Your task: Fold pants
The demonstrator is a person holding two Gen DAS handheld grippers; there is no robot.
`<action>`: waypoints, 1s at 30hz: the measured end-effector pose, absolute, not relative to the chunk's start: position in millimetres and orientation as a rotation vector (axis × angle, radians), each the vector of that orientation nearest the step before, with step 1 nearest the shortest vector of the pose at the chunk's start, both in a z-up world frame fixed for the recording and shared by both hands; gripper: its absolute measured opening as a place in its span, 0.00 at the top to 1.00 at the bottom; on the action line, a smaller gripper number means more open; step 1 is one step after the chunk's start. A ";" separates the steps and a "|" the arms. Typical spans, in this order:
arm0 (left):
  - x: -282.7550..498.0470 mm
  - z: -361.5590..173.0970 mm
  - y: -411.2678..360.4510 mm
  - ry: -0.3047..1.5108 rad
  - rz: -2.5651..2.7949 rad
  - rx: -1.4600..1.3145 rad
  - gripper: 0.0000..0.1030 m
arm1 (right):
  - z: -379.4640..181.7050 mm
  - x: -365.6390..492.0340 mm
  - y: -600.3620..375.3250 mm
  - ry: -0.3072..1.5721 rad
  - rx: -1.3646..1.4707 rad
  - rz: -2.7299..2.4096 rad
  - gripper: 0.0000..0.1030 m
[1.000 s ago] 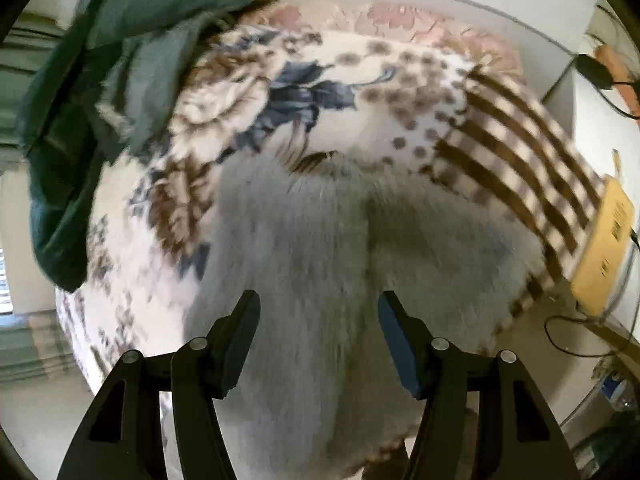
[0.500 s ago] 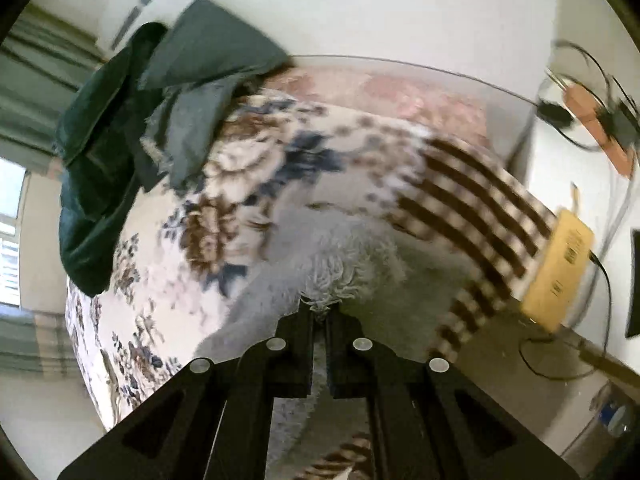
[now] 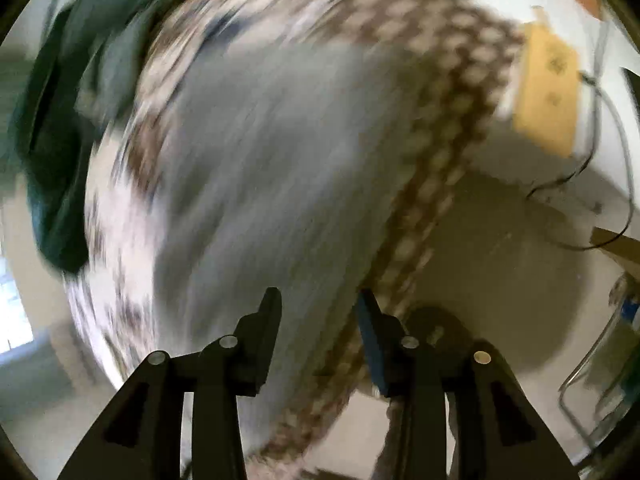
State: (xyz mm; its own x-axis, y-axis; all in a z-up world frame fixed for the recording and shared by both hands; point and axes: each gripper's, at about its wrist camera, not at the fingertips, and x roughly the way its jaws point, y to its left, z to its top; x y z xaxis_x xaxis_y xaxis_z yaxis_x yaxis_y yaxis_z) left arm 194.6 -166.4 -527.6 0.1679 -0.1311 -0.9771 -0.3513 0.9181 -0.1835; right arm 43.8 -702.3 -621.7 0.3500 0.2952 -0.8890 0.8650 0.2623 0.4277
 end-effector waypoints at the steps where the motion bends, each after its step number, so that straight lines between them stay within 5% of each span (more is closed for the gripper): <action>1: 192.9 -524.2 -152.2 1.399 0.183 -0.422 0.22 | -621.5 58.6 -672.8 1.250 1.261 -0.481 0.60; 8: 202.5 -514.3 -8.9 1.323 0.362 -0.503 0.22 | -652.4 118.0 -492.4 1.469 1.231 -0.193 0.60; 17: 238.7 -550.0 123.4 1.230 0.450 -0.714 0.23 | -685.6 133.8 -373.6 1.458 1.346 -0.271 0.63; 19: 244.9 -559.3 135.6 1.200 0.416 -0.783 0.50 | -683.9 134.2 -360.6 1.445 1.309 -0.323 0.88; 20: 248.2 -563.6 140.9 1.190 0.395 -0.805 0.75 | -683.5 141.2 -353.2 1.442 1.281 -0.344 0.90; 23: 243.6 -559.6 147.1 1.143 0.338 -0.828 0.90 | -667.0 142.5 -339.7 1.426 1.173 -0.367 0.92; 30: 205.5 -536.1 165.8 1.103 0.354 -0.844 0.98 | -632.2 146.5 -335.8 1.436 0.997 -0.380 0.93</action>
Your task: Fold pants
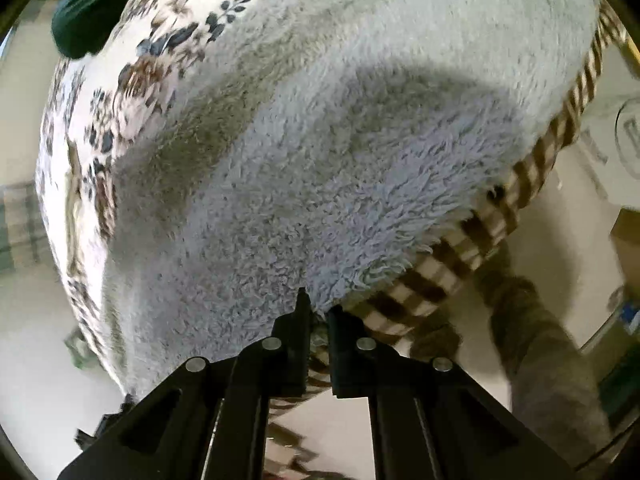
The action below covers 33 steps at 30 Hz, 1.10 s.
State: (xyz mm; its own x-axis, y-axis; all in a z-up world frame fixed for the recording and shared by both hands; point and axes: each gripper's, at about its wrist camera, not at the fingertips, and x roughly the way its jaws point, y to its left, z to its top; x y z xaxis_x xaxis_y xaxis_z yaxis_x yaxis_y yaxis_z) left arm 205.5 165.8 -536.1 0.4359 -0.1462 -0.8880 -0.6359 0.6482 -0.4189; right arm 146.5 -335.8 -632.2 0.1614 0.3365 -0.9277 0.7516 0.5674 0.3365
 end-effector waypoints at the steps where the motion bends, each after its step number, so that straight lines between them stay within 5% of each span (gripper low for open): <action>1: 204.0 -540.9 171.8 1.109 0.377 -0.838 0.98 | -632.6 148.5 -340.4 1.448 0.969 -0.386 0.93; 4: 202.1 -567.7 191.4 1.167 0.417 -0.903 0.98 | -650.4 149.2 -347.8 1.532 0.957 -0.347 0.93; 9: 210.2 -549.3 179.9 1.226 0.406 -0.789 0.89 | -633.9 177.8 -345.4 1.670 0.832 -0.199 0.69; 10: 215.2 -540.7 172.4 1.232 0.399 -0.741 0.81 | -622.1 185.2 -344.0 1.674 0.793 -0.161 0.65; 12: 230.1 -525.8 154.3 1.259 0.380 -0.632 0.15 | -597.1 210.5 -340.2 1.653 0.748 -0.074 0.49; 13: 238.1 -518.4 144.0 1.255 0.357 -0.590 0.09 | -587.2 227.4 -337.7 1.643 0.727 -0.030 0.44; 15: 249.9 -504.2 114.7 1.235 0.306 -0.493 0.08 | -573.4 269.6 -332.2 1.607 0.656 0.033 0.31; 23: 313.1 -535.2 22.2 1.273 0.148 -0.328 0.08 | -637.0 435.7 -303.2 1.705 0.466 0.153 0.31; 25: 321.9 -555.8 14.1 1.322 0.148 -0.299 0.08 | -651.5 446.5 -299.5 1.733 0.468 0.173 0.56; 26: 324.5 -566.1 13.7 1.342 0.145 -0.299 0.08 | -653.6 449.1 -298.7 1.728 0.470 0.185 0.95; 33: 321.6 -582.3 23.2 1.387 0.186 -0.306 0.08 | -636.4 458.5 -315.3 1.583 0.466 0.122 0.99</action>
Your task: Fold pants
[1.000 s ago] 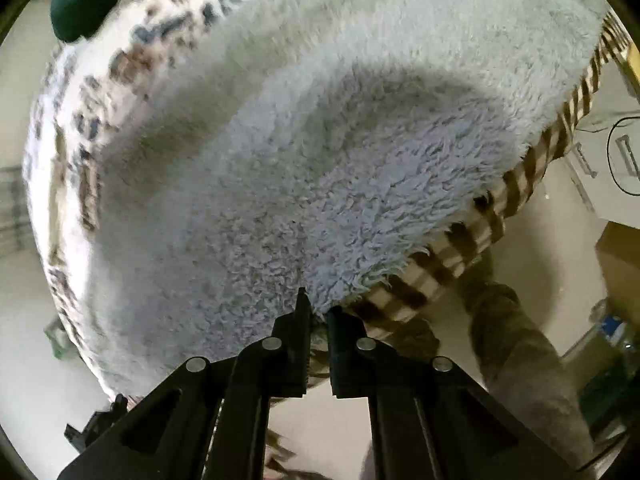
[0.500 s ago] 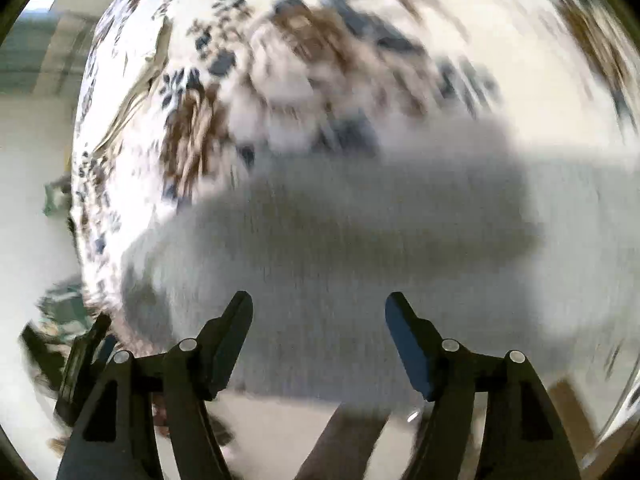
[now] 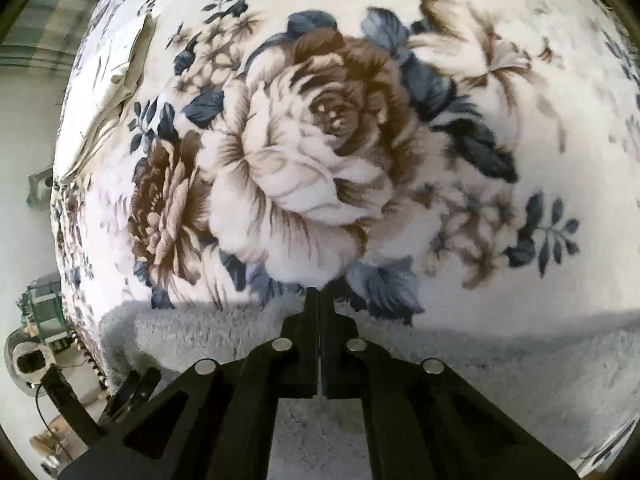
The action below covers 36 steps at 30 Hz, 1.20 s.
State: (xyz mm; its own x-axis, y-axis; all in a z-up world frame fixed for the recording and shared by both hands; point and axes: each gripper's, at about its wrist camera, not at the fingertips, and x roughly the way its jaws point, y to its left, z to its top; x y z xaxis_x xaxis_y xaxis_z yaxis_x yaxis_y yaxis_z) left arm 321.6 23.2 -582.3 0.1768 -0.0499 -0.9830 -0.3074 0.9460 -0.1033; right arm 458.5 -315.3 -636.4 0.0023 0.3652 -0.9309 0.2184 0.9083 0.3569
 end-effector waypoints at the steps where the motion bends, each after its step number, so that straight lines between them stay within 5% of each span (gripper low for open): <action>1: 320.5 -577.8 22.5 1.386 0.192 -0.306 0.08 | -635.8 457.5 -318.9 1.586 0.495 0.139 0.99; 4: 315.9 -560.2 15.5 1.357 0.185 -0.295 0.08 | -616.4 436.0 -338.2 1.535 0.567 0.160 0.87; 6: 311.4 -542.3 2.1 1.330 0.166 -0.272 0.08 | -597.0 407.1 -363.0 1.472 0.634 0.142 0.43; 7: 309.1 -533.6 -5.3 1.316 0.151 -0.262 0.08 | -587.9 389.6 -378.3 1.440 0.673 0.134 0.38; 17: 289.7 -498.4 -153.6 1.276 -0.053 -0.165 0.08 | -555.9 204.1 -663.2 1.266 0.813 -0.434 0.36; 20: 286.1 -512.0 -214.6 1.303 -0.119 -0.154 0.08 | -567.1 194.2 -746.4 1.249 0.762 -0.558 0.22; 27: 281.3 -546.6 -343.4 1.322 -0.212 -0.023 0.08 | -628.9 239.7 -814.3 1.403 0.610 -0.470 0.26; 28: 279.9 -550.4 -353.8 1.328 -0.217 -0.006 0.08 | -636.4 244.7 -812.3 1.421 0.572 -0.442 0.36; 29: 278.2 -553.6 -364.7 1.336 -0.222 0.014 0.08 | -639.7 245.5 -807.1 1.424 0.528 -0.436 0.81; 30: 276.7 -555.7 -372.5 1.340 -0.231 0.026 0.08 | -641.5 245.9 -806.0 1.427 0.484 -0.452 0.95; 36: 269.7 -561.8 -394.4 1.352 -0.227 0.095 0.08 | -632.8 224.7 -847.6 1.270 0.670 -0.493 0.90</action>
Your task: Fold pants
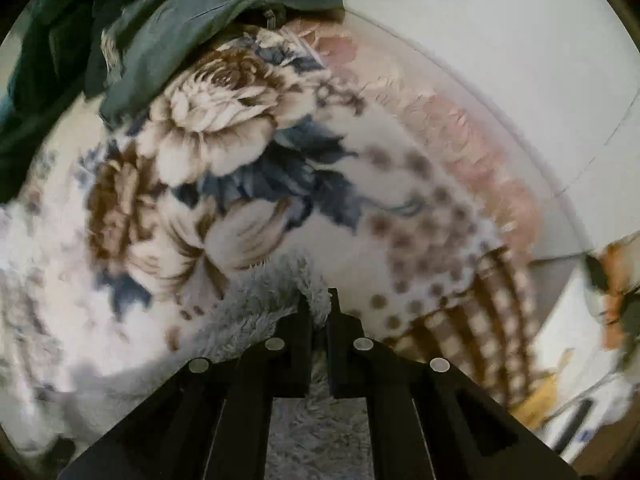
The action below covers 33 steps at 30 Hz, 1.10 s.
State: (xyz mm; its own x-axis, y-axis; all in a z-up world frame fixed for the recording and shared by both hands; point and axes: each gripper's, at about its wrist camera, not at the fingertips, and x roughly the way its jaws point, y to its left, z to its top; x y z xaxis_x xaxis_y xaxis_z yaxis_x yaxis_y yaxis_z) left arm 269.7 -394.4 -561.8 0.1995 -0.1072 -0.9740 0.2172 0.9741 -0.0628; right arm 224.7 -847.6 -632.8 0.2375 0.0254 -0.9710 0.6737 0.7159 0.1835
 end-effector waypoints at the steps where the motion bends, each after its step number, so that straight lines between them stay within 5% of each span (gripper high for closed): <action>1: 269.7 -564.1 -395.7 1.358 -0.226 0.098 0.08 | -638.2 222.2 -853.1 1.283 0.749 -0.434 0.84; 3: 269.4 -569.6 -396.6 1.373 -0.219 0.103 0.08 | -635.6 201.1 -861.8 1.270 0.836 -0.412 0.35; 13: 249.2 -578.2 -389.6 1.434 -0.219 0.082 0.08 | -664.5 57.0 -847.3 1.176 1.266 -0.497 0.33; 14: 246.5 -578.7 -390.4 1.439 -0.220 0.087 0.08 | -673.9 55.3 -842.8 1.176 1.283 -0.496 0.36; 17: 238.8 -579.5 -393.9 1.451 -0.228 0.105 0.08 | -676.6 61.9 -830.9 1.133 1.227 -0.526 0.93; 27: 225.4 -573.9 -398.8 1.448 -0.258 0.110 0.08 | -649.6 52.3 -842.2 1.111 1.152 -0.658 0.92; 28: 226.4 -577.6 -398.3 1.452 -0.256 0.107 0.08 | -657.7 53.2 -843.9 1.143 1.172 -0.617 0.87; 29: 228.0 -583.3 -397.6 1.459 -0.252 0.106 0.08 | -661.4 52.8 -843.3 1.162 1.183 -0.600 0.62; 30: 230.1 -589.9 -396.4 1.470 -0.248 0.105 0.08 | -662.7 47.2 -842.7 1.150 1.202 -0.582 0.23; 31: 232.3 -597.1 -395.2 1.479 -0.242 0.104 0.08 | -662.7 44.4 -841.3 1.113 1.220 -0.553 0.08; 33: 237.3 -610.6 -390.8 1.494 -0.235 0.083 0.08 | -664.0 39.1 -833.9 1.068 1.232 -0.500 0.02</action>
